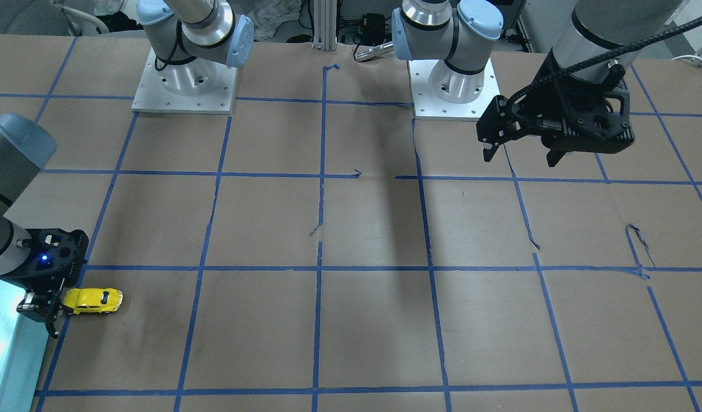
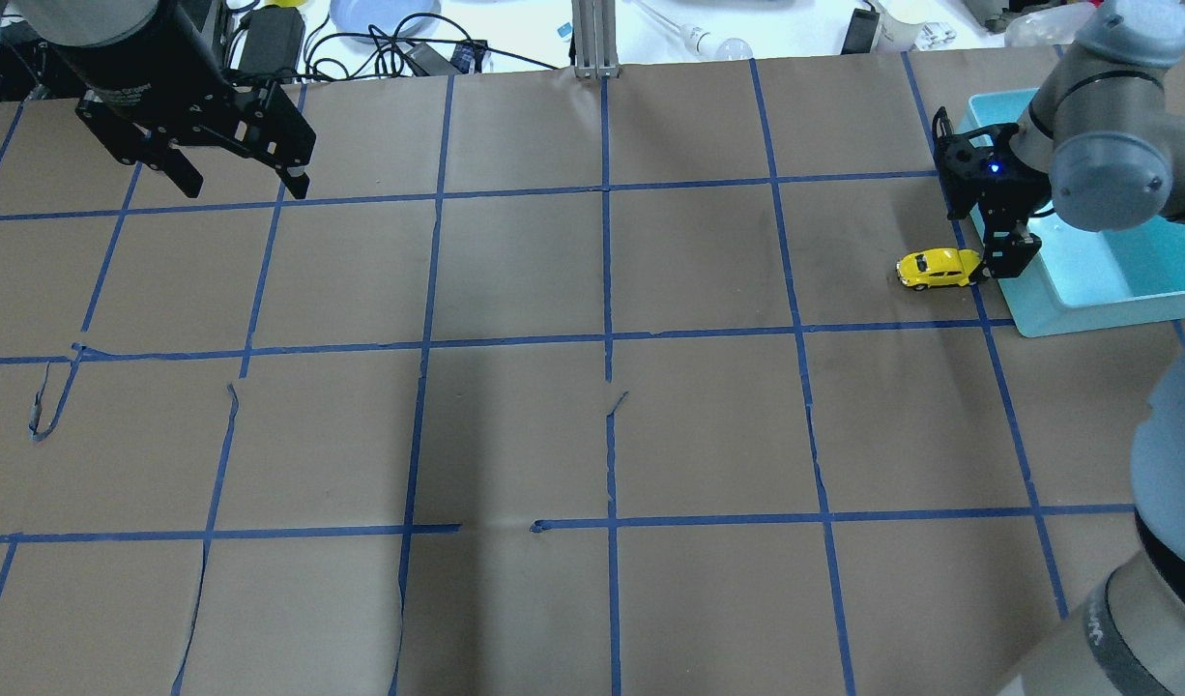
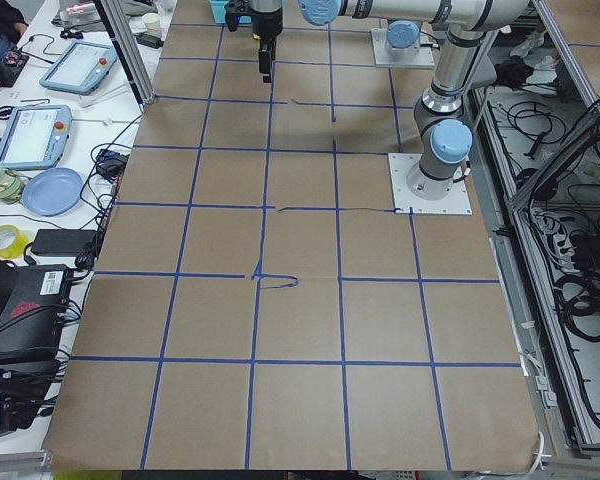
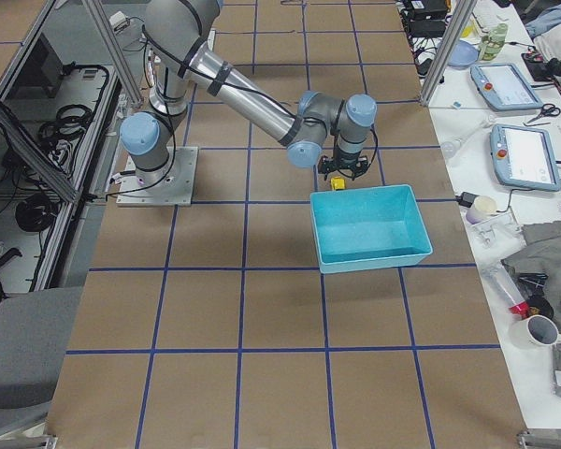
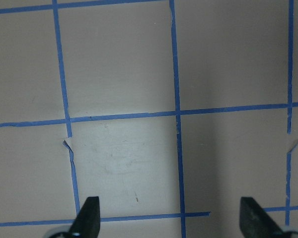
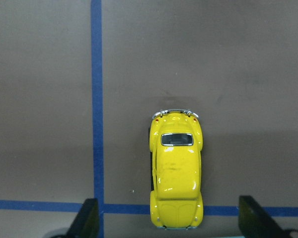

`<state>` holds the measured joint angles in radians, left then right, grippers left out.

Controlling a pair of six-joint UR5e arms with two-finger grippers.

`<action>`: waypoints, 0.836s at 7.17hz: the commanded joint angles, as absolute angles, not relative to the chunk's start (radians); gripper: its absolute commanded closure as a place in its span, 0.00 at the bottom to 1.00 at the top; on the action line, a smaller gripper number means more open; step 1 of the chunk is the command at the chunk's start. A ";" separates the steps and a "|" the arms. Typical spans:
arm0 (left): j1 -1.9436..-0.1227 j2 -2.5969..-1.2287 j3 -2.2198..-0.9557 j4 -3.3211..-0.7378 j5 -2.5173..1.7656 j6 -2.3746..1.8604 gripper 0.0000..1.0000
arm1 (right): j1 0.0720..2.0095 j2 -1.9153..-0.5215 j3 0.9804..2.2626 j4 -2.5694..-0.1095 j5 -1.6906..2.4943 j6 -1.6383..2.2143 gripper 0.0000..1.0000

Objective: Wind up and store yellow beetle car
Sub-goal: 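Lower the open right gripper over the yellow car beside the tray, then close the right gripper on the yellow car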

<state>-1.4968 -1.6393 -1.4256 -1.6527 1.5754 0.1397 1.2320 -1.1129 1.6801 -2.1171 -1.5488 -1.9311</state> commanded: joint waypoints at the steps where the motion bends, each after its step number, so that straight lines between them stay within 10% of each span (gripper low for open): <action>1: -1.497 -1.643 -1.433 -1.654 1.580 0.147 0.00 | 1.232 -1.071 1.698 -2.199 -1.543 -1.934 0.00; 2: -1.497 -1.641 -1.451 -1.641 1.582 0.149 0.00 | 1.232 -1.062 1.692 -2.215 -1.539 -1.934 0.00; 4: -1.499 -1.643 -1.459 -1.638 1.580 0.152 0.00 | 1.232 -1.040 1.704 -2.223 -1.517 -1.930 0.39; 6: -1.502 -1.641 -1.471 -1.634 1.580 0.152 0.00 | 1.235 -1.048 1.713 -2.217 -1.515 -1.919 0.52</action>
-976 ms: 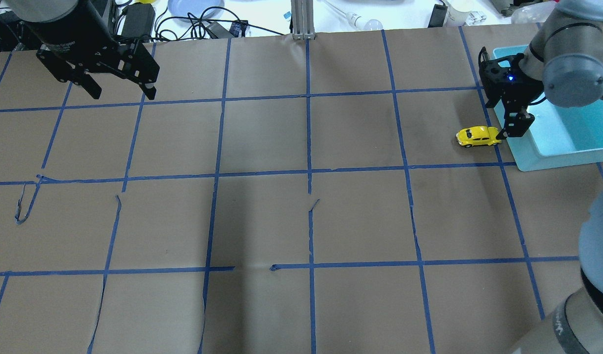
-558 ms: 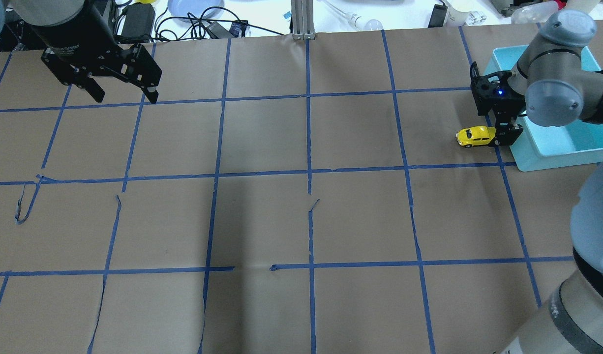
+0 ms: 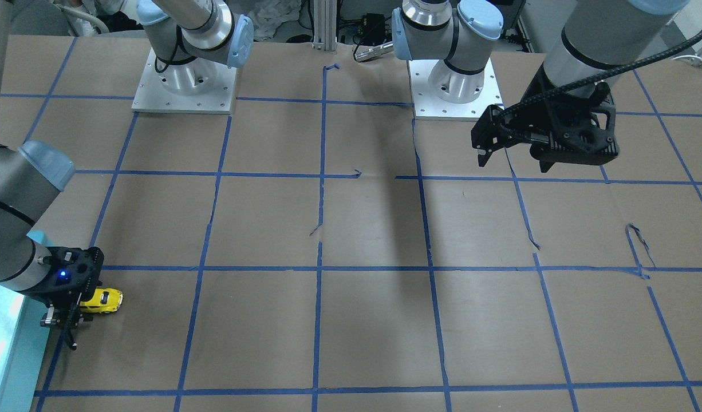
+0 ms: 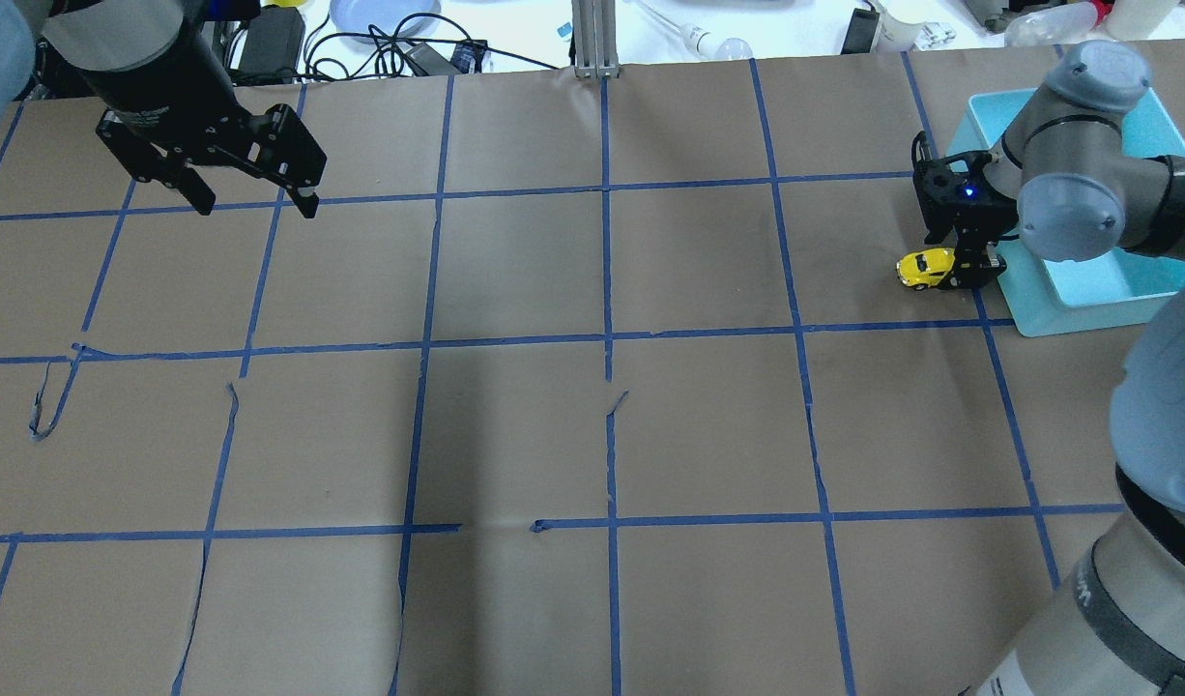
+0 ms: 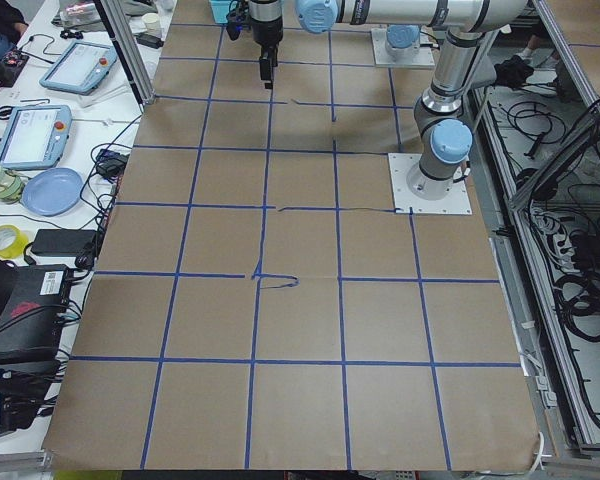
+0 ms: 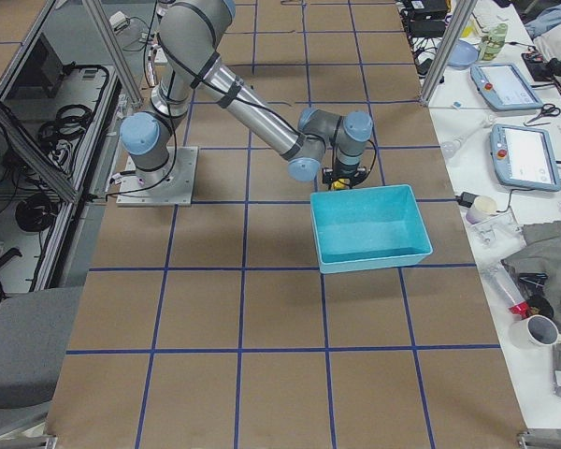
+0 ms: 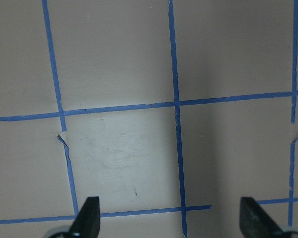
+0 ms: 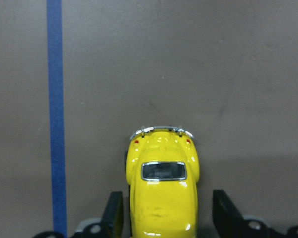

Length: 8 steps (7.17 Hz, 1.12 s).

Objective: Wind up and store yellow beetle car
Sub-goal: 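Close the right gripper on the yellow car, then lift the car with the right gripper and move it into the blue tray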

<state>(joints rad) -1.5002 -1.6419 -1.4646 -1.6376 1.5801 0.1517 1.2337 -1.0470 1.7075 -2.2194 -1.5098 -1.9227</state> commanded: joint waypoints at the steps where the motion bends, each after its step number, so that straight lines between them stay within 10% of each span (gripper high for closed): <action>1: -1.502 -1.641 -1.473 -1.626 1.580 0.152 0.00 | 1.235 -1.052 1.715 -2.212 -1.520 -1.919 0.79; 8: -1.502 -1.640 -1.473 -1.620 1.582 0.150 0.00 | 1.225 -1.178 1.435 -1.861 -1.647 -1.860 0.78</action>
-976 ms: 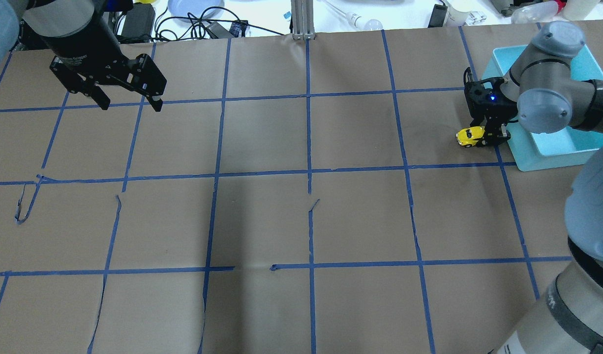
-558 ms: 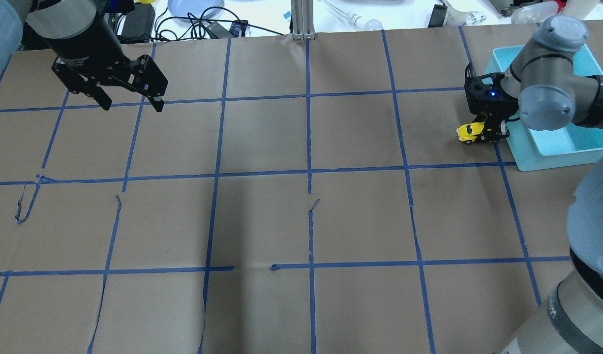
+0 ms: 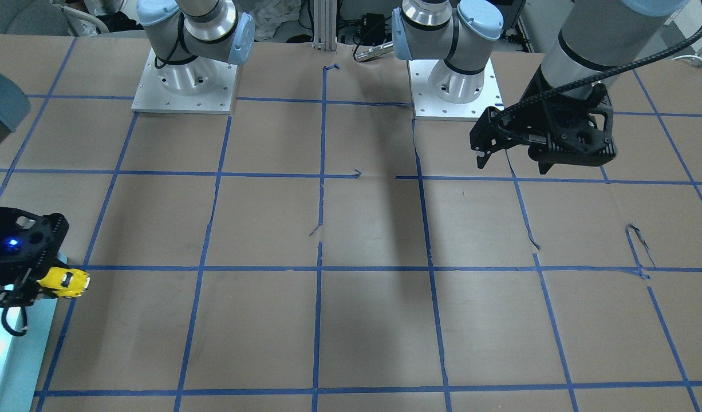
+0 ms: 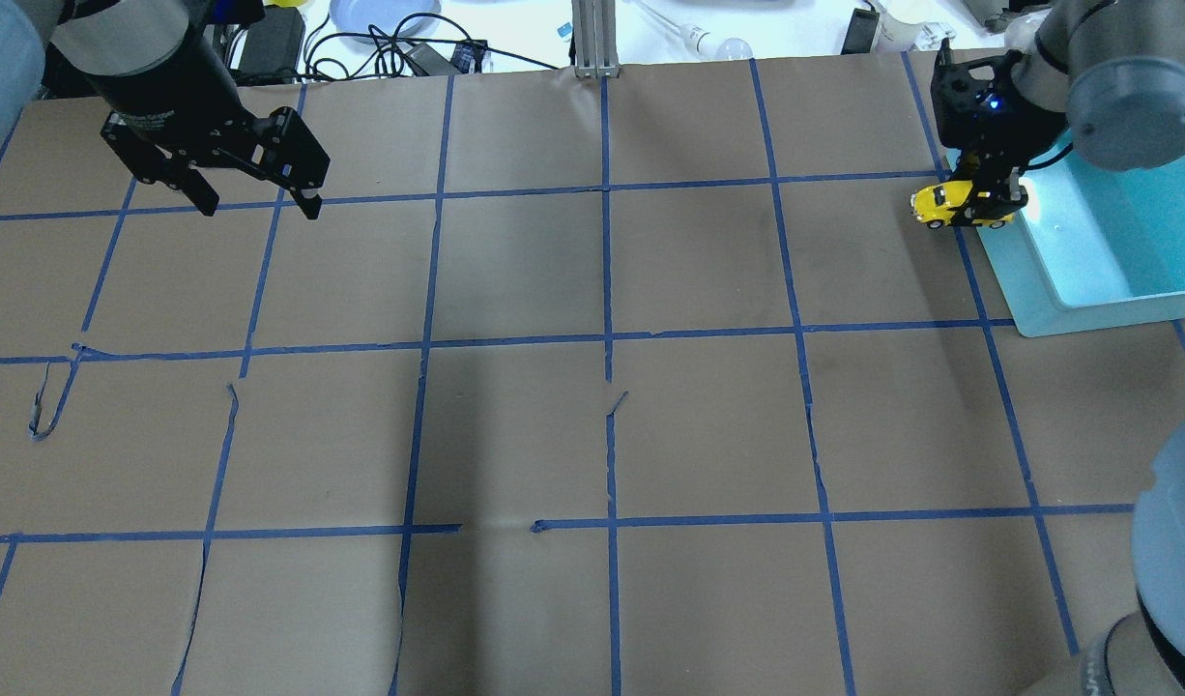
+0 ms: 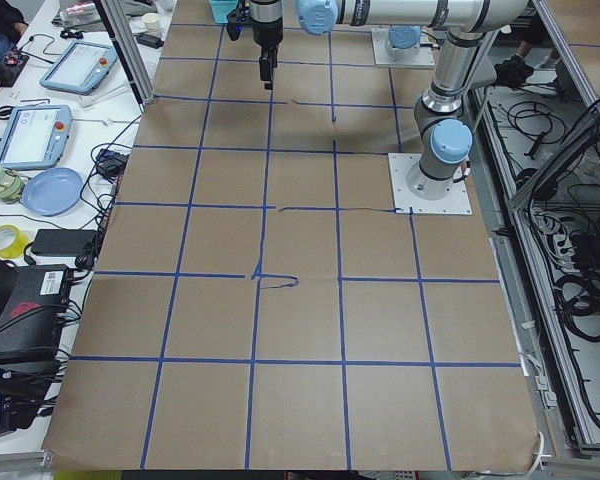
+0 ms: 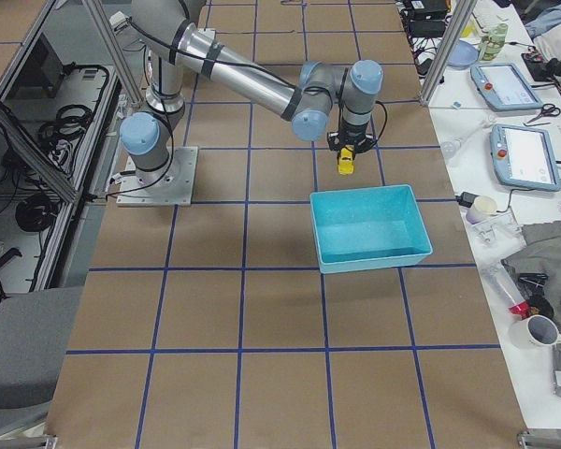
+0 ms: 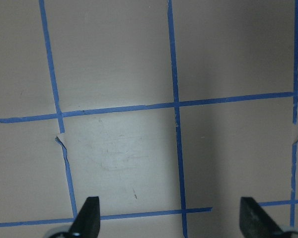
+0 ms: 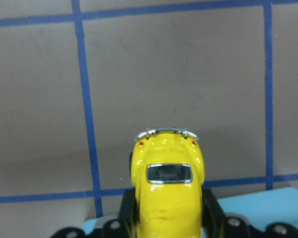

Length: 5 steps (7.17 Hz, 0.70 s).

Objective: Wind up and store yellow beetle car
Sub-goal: 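Lift the car with the right gripper and move it into the blue tray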

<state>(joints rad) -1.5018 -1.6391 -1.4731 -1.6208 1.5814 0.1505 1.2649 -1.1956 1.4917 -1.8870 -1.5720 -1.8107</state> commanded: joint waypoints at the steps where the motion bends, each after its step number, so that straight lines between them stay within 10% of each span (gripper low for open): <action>1: -1.502 -1.640 -1.474 -1.621 1.582 0.150 0.00 | 1.171 -1.139 1.424 -1.876 -1.640 -1.949 0.78; 5: -1.502 -1.643 -1.474 -1.620 1.582 0.150 0.00 | 1.077 -0.990 1.422 -2.054 -1.586 -2.235 0.76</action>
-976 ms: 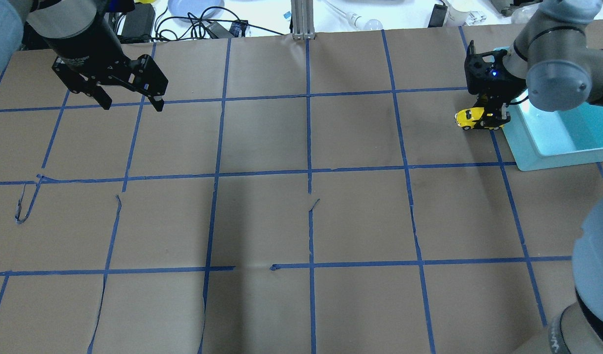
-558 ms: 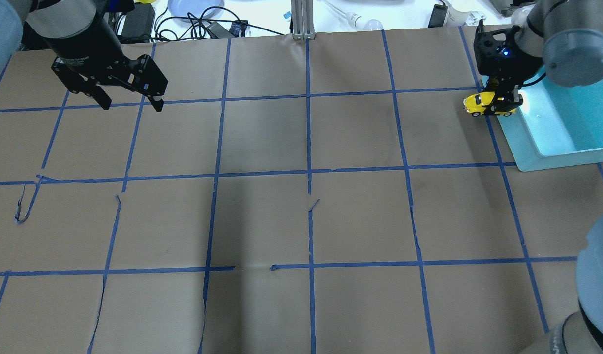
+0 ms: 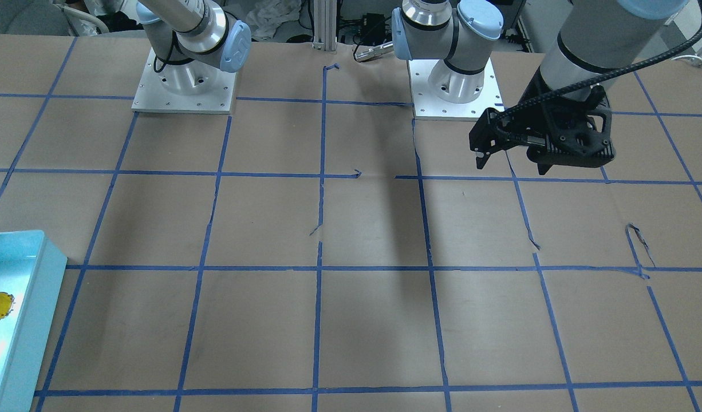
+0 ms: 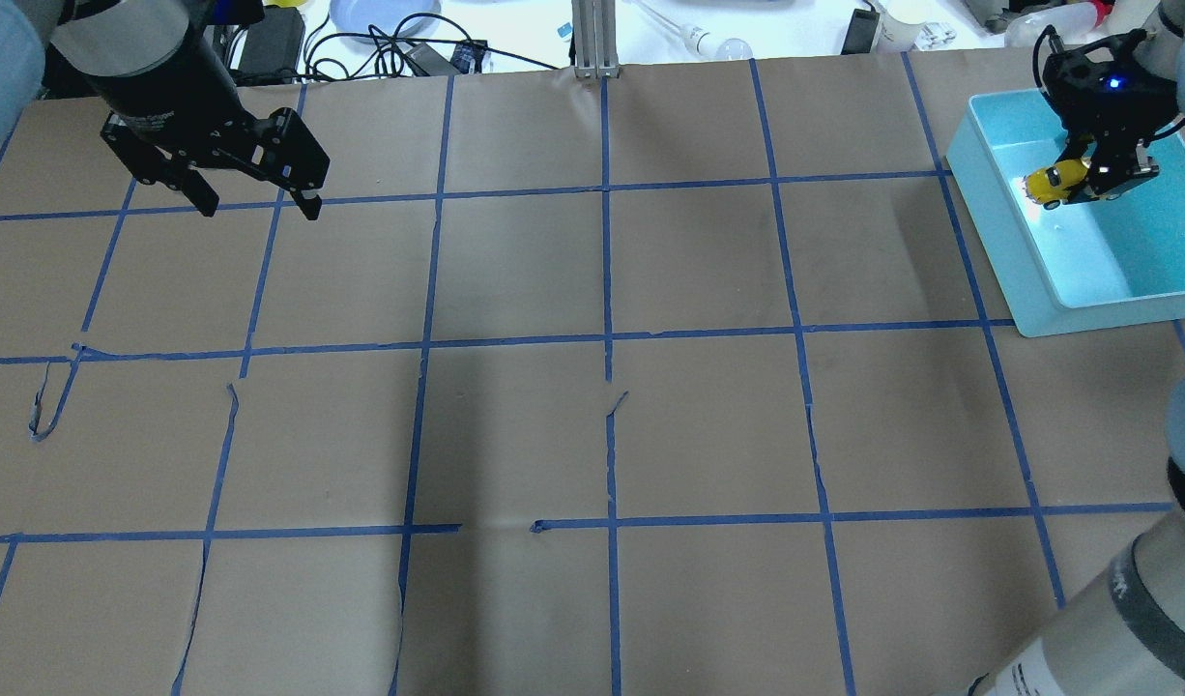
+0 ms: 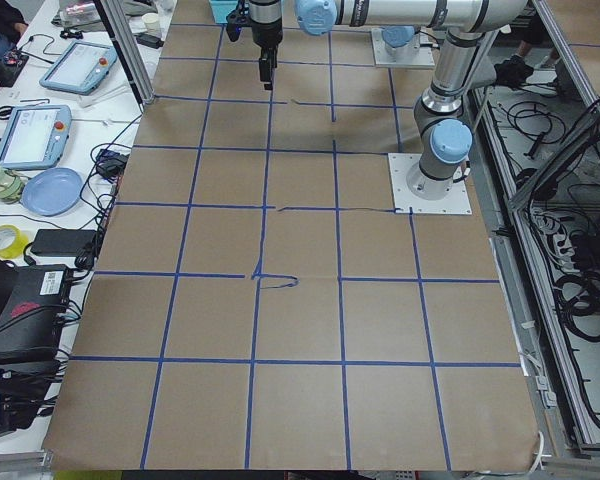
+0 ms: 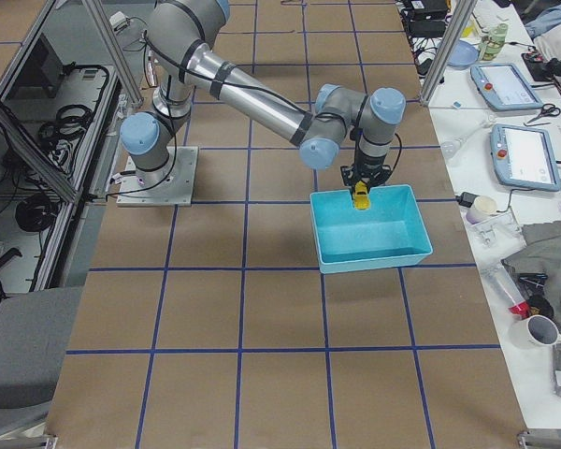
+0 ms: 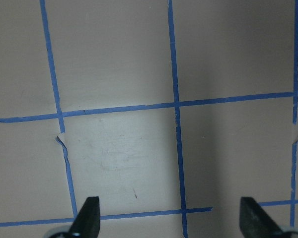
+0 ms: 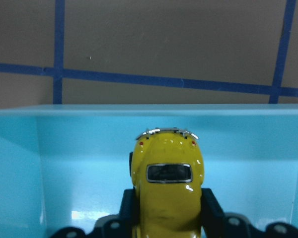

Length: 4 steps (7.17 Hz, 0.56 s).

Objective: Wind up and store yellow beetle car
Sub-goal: 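Lift the car with the right gripper and move it into the blue tray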

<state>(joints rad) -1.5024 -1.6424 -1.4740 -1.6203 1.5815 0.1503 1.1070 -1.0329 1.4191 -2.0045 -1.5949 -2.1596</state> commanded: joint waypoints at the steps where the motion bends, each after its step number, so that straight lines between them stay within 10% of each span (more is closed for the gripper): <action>1: -1.502 -1.643 -1.474 -1.620 1.582 0.150 0.00 | 1.054 -0.982 1.427 -2.069 -1.569 -2.249 0.76; 4: -1.502 -1.646 -1.474 -1.620 1.580 0.150 0.00 | 1.033 -0.957 1.477 -2.121 -1.557 -2.241 0.75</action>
